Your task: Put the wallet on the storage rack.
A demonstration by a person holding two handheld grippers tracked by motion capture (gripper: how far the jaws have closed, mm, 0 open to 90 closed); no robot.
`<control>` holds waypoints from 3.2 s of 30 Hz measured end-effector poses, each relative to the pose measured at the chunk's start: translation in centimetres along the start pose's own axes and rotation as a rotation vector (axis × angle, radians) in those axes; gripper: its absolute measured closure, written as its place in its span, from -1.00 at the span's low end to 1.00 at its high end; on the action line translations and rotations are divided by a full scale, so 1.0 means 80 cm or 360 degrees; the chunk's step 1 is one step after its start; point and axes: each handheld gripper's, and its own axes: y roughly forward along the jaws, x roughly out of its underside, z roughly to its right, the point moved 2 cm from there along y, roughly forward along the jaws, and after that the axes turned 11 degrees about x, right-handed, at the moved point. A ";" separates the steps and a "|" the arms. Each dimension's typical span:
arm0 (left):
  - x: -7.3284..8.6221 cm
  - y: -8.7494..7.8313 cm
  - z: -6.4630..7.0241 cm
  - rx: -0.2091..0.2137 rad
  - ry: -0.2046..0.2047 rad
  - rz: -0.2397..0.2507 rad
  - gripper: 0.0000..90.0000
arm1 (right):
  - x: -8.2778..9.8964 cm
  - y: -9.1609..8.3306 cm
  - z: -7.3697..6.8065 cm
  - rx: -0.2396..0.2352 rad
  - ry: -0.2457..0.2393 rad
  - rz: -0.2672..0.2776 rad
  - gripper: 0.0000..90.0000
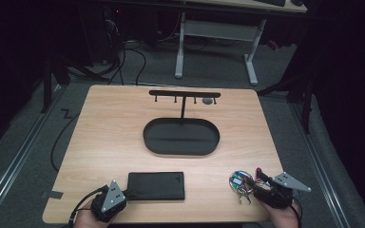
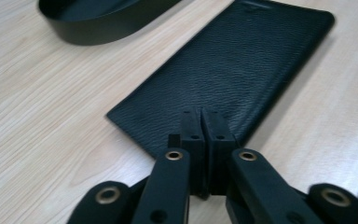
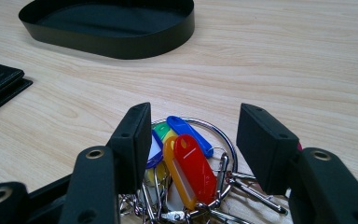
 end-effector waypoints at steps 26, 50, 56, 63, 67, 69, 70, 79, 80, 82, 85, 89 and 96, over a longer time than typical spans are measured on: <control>0.003 0.021 0.025 0.0117 0.0036 -0.0148 0.99 | 0.000 0.003 -0.001 -0.0018 -0.0002 -0.0016 0.02; -0.053 0.057 0.085 0.0176 0.0306 -0.0076 0.02 | 0.000 0.002 -0.002 -0.0027 0.0006 -0.0015 0.02; -0.085 0.083 0.086 0.0163 0.0389 -0.0148 -0.06 | 0.001 0.003 0.000 -0.0032 0.0001 -0.0017 0.02; -0.064 0.091 0.090 0.0141 0.0435 -0.0176 -0.09 | 0.005 0.005 0.005 -0.0022 0.0037 -0.0036 0.02; -0.055 0.095 0.090 0.0094 0.0478 -0.0190 -0.09 | 0.005 0.003 0.004 -0.0007 0.0053 -0.0036 0.02; -0.053 0.096 0.090 0.0076 0.0498 -0.0177 -0.09 | 0.005 0.002 0.003 0.0000 0.0062 -0.0031 0.02; -0.052 0.096 0.090 0.0069 0.0493 -0.0163 -0.09 | 0.004 0.001 0.003 0.0001 0.0064 -0.0027 0.02; -0.047 0.091 0.089 0.0047 0.0501 -0.0125 0.25 | 0.004 0.006 0.000 -0.0013 0.0072 -0.0037 0.02; -0.047 0.090 0.089 0.0044 0.0494 -0.0121 0.32 | 0.004 0.005 0.000 -0.0016 0.0066 -0.0032 0.02; -0.048 0.088 0.087 0.0043 0.0471 -0.0107 0.43 | 0.003 0.004 0.000 -0.0019 0.0056 -0.0025 0.02; -0.048 0.087 0.087 0.0019 0.0476 -0.0105 0.57 | 0.003 0.002 0.001 -0.0019 0.0064 -0.0013 0.02; -0.048 0.086 0.087 -0.0005 0.0479 -0.0102 0.66 | 0.002 0.000 0.003 -0.0021 0.0088 -0.0006 0.02; -0.056 0.068 0.072 0.0007 0.0354 0.0028 0.74 | 0.001 -0.002 0.008 -0.0018 0.0093 0.0007 0.02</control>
